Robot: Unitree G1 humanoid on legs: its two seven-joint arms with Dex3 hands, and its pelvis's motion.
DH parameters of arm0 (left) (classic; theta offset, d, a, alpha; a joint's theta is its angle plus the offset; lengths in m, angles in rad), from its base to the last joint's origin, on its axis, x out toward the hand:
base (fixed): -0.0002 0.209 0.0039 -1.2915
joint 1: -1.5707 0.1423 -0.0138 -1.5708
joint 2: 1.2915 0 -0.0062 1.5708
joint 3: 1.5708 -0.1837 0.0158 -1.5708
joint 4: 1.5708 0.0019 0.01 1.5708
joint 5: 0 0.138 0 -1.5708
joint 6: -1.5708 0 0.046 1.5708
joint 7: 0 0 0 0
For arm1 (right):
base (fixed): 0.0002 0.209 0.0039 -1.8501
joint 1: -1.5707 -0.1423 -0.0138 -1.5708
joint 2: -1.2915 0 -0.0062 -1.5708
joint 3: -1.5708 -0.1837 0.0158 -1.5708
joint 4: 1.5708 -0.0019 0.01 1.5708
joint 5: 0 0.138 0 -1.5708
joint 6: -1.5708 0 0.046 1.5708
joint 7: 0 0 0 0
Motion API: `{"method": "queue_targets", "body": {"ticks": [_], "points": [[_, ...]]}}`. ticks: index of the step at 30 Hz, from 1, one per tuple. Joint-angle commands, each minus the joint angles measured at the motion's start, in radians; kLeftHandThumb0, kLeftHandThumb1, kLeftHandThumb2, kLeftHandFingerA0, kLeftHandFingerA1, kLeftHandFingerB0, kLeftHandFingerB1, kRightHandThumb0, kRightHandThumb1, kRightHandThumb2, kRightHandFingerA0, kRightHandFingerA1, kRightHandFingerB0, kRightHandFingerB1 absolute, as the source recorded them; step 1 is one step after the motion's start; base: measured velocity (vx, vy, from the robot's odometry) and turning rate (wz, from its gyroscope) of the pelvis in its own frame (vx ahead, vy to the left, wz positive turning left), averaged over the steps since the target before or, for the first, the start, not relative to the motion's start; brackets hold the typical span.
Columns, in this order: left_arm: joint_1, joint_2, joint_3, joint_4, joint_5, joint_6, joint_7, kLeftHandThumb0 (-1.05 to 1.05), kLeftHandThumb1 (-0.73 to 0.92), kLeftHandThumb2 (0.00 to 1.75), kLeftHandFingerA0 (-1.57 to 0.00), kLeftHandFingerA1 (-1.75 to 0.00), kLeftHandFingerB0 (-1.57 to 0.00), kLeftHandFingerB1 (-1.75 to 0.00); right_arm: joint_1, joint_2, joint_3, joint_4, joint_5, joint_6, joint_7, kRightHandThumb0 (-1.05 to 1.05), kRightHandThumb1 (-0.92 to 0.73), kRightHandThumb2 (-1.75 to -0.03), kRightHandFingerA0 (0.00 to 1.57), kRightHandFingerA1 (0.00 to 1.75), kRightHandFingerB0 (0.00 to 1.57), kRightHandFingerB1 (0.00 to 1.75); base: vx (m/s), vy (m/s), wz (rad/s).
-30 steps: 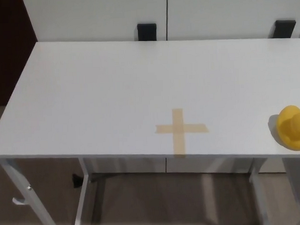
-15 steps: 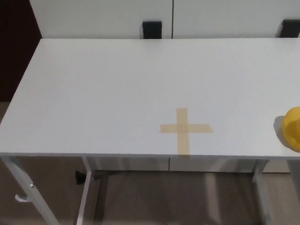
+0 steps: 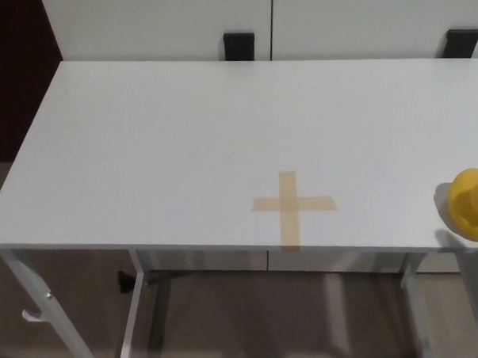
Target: The robot uses its right hand to push the yellow duck toy to the center of the white desk.
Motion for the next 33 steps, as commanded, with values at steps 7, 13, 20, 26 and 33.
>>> {"method": "queue_targets", "body": {"ticks": [7, 13, 20, 26, 33], "points": [[0.002, -0.001, 0.0, -0.008, -0.014, -0.013, 0.001, 0.4, -0.43, 1.75, -1.39, -1.06, -1.29, -1.06, -0.069, 0.027, 0.063, 0.145, -0.077, 0.02, -0.049, -0.82, -0.92, -0.75, 0.27, 0.39, 0.19, 0.34, 0.0, 0.0, 0.0], [0.005, -0.003, -0.006, -0.007, -0.009, -0.025, 0.001, 0.07, -0.02, 0.97, -1.37, -1.24, -1.31, -1.2, -0.095, 0.052, 0.078, 0.188, -0.084, 0.039, -0.054, -0.83, -0.92, -0.76, 0.29, 0.39, 0.18, 0.33, 0.0, 0.0, 0.0], [0.015, -0.008, 0.001, -0.005, -0.02, -0.036, -0.011, 0.07, -0.05, 0.96, -1.42, -1.27, -1.37, -1.23, -0.132, 0.082, 0.089, 0.251, -0.11, 0.042, -0.11, -0.74, -0.78, -1.18, 0.27, 0.54, 0.09, 0.43, 0.0, 0.0, 0.0], [0.024, -0.011, -0.012, -0.005, -0.007, -0.038, -0.012, 0.07, -0.06, 0.95, -1.4, -1.26, -1.35, -1.22, -0.144, 0.117, 0.084, 0.279, -0.108, 0.017, -0.141, -0.81, -0.92, -0.76, 0.18, 0.37, 0.16, 0.32, 0.0, 0.0, 0.0], [0.025, -0.016, -0.022, -0.006, -0.002, -0.019, 0.009, 0.03, 0.0, 0.99, -1.38, -1.25, -1.28, -1.19, -0.15, 0.21, 0.11, 0.266, -0.12, 0.018, -0.192, -0.88, -0.85, -1.2, 0.06, 0.47, 0.02, 0.4, 0.0, 0.0, 0.0]]}}
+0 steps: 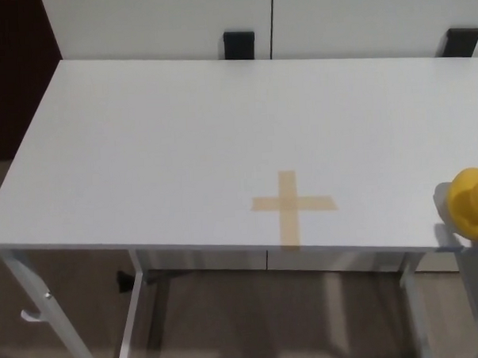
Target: The robot uses its right hand to push the yellow duck toy to the center of the white desk.
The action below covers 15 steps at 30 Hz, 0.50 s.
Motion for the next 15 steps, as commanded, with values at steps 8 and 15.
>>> {"method": "queue_targets", "body": {"ticks": [8, 15], "points": [[0.002, -0.013, -0.01, 0.001, -0.006, -0.013, 0.014, 0.06, 0.01, 0.99, -1.38, -1.25, -1.32, -1.21, -0.018, 0.121, 0.04, -0.003, -0.041, 0.013, -0.117, -0.35, -0.55, -1.15, 0.01, 0.51, 0.0, 0.49, 0.0, 0.0, 0.0], [0.0, -0.012, -0.016, 0.007, 0.002, -0.018, 0.018, 0.03, 0.0, 0.99, -1.4, -1.26, -1.32, -1.21, -0.036, 0.145, 0.078, 0.003, -0.061, 0.008, -0.117, -0.35, -0.53, -1.14, 0.01, 0.52, 0.0, 0.49, 0.0, 0.0, 0.0]]}}
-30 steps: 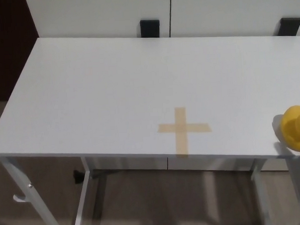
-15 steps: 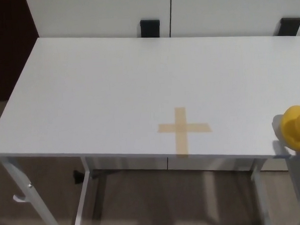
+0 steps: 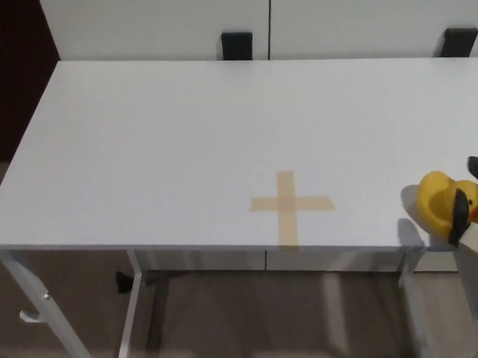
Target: The robot uses its right hand to push the yellow duck toy to the center of the white desk.
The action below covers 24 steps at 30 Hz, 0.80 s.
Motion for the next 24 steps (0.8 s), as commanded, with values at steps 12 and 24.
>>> {"method": "queue_targets", "body": {"ticks": [12, 24], "points": [[-0.01, -0.002, -0.014, 0.007, 0.003, -0.023, 0.011, 0.06, 0.01, 0.99, -1.36, -1.23, -1.3, -1.19, -0.013, 0.07, 0.102, 0.014, -0.068, 0.034, -0.028, -0.78, -0.79, -1.15, 0.04, 0.47, 0.05, 0.35, 0.0, 0.0, 0.0], [-0.02, -0.007, -0.033, 0.005, 0.012, -0.018, 0.017, 0.08, 0.01, 1.02, -1.51, -1.34, -1.46, -1.31, -0.073, 0.191, 0.121, 0.017, -0.122, 0.047, -0.217, -1.01, -0.92, -1.22, 0.0, 0.21, 0.0, 0.04, 0.0, 0.0, 0.0]]}}
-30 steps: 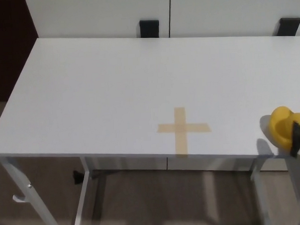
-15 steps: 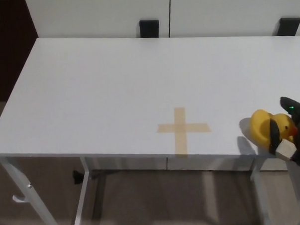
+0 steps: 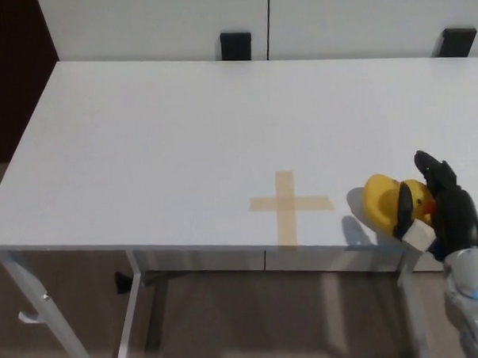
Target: The robot uses its right hand to push the yellow duck toy to the center of the white desk.
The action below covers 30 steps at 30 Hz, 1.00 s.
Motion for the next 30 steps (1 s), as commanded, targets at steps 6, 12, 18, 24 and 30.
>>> {"method": "queue_targets", "body": {"ticks": [6, 12, 18, 24, 30], "points": [[-0.006, -0.004, -0.018, 0.015, 0.01, -0.018, 0.017, 0.09, 0.02, 1.03, -1.51, -1.34, -1.47, -1.32, -0.059, 0.11, 0.042, 0.031, -0.087, 0.038, -0.192, -1.05, -0.92, -1.21, 0.0, 0.18, 0.0, 0.03, 0.0, 0.0, 0.0], [-0.011, -0.006, -0.025, 0.014, 0.01, -0.017, 0.017, 0.1, 0.01, 1.05, -1.57, -1.39, -1.53, -1.37, -0.085, 0.147, 0.061, 0.045, -0.099, 0.043, -0.207, -1.05, -0.91, -1.22, 0.0, 0.21, 0.0, 0.08, 0.0, 0.0, 0.0], [-0.016, -0.007, -0.023, 0.013, 0.005, -0.018, 0.011, 0.1, -0.01, 1.04, -1.57, -1.39, -1.54, -1.37, -0.092, 0.176, 0.084, 0.05, -0.09, 0.047, -0.154, -1.05, -0.91, -1.25, 0.0, 0.23, 0.0, 0.12, 0.0, 0.0, 0.0], [-0.019, -0.008, -0.025, 0.009, 0.005, -0.025, 0.013, 0.09, -0.01, 1.04, -1.57, -1.39, -1.54, -1.37, -0.085, 0.195, 0.084, 0.045, -0.05, 0.042, -0.059, -1.05, -0.91, -1.25, 0.0, 0.18, 0.0, 0.09, 0.0, 0.0, 0.0], [-0.026, -0.007, -0.031, 0.007, 0.012, -0.022, 0.021, 0.08, 0.02, 1.05, -1.57, -1.39, -1.54, -1.37, -0.084, 0.205, 0.091, 0.036, -0.028, 0.068, 0.013, -1.05, -0.91, -1.25, 0.0, 0.18, 0.0, 0.09, 0.0, 0.0, 0.0]]}}
